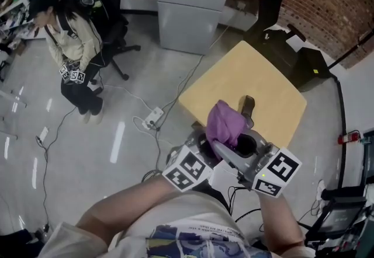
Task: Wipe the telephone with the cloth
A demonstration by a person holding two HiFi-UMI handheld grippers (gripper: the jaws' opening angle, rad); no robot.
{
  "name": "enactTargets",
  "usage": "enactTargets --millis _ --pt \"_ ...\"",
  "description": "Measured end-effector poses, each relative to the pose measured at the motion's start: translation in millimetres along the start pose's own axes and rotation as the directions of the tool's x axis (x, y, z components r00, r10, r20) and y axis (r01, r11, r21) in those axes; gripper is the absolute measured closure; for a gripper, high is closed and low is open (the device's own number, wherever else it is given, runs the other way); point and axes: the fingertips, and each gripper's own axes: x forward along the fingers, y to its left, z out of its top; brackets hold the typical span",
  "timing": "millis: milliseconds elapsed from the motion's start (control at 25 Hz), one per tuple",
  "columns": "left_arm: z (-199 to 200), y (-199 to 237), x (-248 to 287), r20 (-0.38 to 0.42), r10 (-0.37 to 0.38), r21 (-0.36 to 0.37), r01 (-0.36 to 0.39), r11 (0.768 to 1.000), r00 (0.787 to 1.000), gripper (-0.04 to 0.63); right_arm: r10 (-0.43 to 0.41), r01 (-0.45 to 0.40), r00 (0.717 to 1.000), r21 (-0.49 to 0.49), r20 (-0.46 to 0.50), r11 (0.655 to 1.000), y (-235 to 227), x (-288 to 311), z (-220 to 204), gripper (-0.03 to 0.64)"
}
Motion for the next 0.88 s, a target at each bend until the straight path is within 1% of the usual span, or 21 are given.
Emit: enactTargets --millis 120,240,400,720,880 --pt "-6 -7 -12 -0.004 -0.024 -0.005 0.024 1.0 1.0 0.336 -0.024 0.024 1.0 0.003 -0.014 1.0 4 6 -8 0.508" --pt "-1 -13 -21 0.006 -0.054 0.021 0.053 0.998 0.999 0.336 -0.084 0.084 0.996 0.002 -0.016 0.996 -5 0 -12 0.508" --pt "-7 -20 -30 0.012 -0.089 0.016 0.088 0.996 0.996 0.337 -0.169 0.169 0.986 -0.008 -0.002 0.986 -19 -13 -10 0.508" --pt "-3 -32 -37 0.033 -0.148 0.012 0.148 0.989 0.988 0.337 -0.317 0.317 0.948 -0.055 0.02 0.947 -46 -53 8 0.508" --pt "-6 -33 -38 0.036 -0.164 0.001 0.164 0.986 0.986 0.337 -0.365 0.367 0.93 -0.074 0.036 0.927 -49 -70 16 0.508"
